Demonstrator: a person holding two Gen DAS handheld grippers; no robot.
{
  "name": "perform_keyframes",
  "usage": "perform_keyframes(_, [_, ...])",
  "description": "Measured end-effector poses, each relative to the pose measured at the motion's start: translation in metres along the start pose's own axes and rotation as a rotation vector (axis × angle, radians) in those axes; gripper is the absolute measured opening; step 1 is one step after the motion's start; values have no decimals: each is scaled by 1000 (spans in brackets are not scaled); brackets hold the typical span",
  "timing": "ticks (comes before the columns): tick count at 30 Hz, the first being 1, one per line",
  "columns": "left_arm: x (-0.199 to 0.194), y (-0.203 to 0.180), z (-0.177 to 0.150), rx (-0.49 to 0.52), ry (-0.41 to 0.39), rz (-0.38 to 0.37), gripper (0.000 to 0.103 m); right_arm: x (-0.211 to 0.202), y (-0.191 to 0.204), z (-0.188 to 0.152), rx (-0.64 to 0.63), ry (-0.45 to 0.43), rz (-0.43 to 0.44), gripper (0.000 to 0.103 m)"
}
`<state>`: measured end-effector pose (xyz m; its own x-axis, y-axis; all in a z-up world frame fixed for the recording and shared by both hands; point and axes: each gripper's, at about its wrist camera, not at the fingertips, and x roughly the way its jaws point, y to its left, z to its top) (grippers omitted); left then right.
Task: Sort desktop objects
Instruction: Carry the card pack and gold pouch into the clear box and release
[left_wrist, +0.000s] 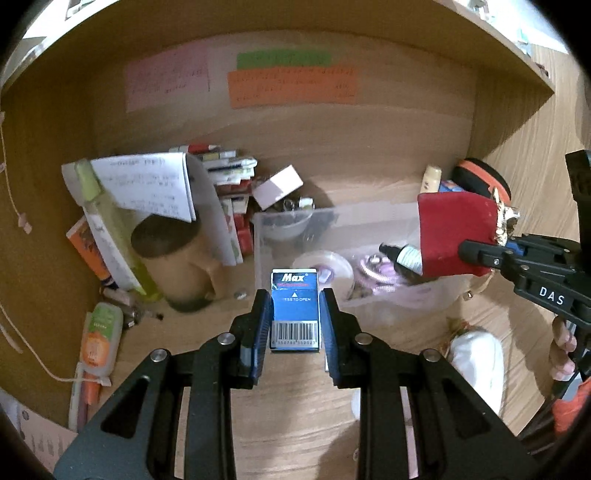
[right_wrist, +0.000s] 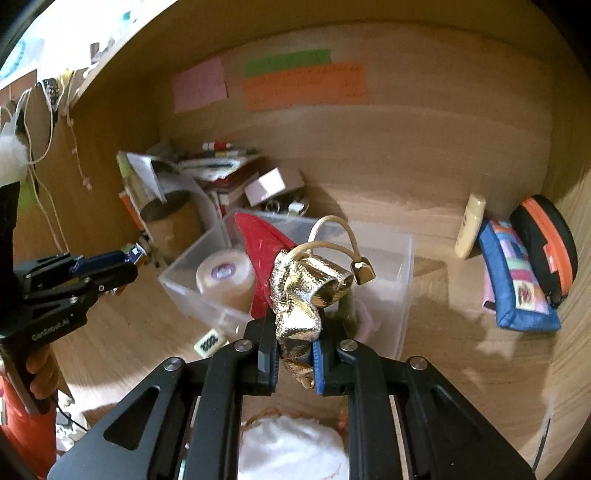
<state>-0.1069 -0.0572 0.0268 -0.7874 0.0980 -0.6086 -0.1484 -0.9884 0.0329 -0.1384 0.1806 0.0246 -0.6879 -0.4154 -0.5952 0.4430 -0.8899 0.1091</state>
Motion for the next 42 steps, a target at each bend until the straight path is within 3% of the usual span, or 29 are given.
perform_keyframes(16, [36,5,41,-25,4,-32,27,30,-1,35,-13,-9,-4,13])
perform_keyframes(27, [91,7,51,-58,91,-48,27,91,-1,28,15,113,47,13])
perform_keyframes(42, [130,9,51,-68,163,-59,27,118,-1,16,4,192,13,16])
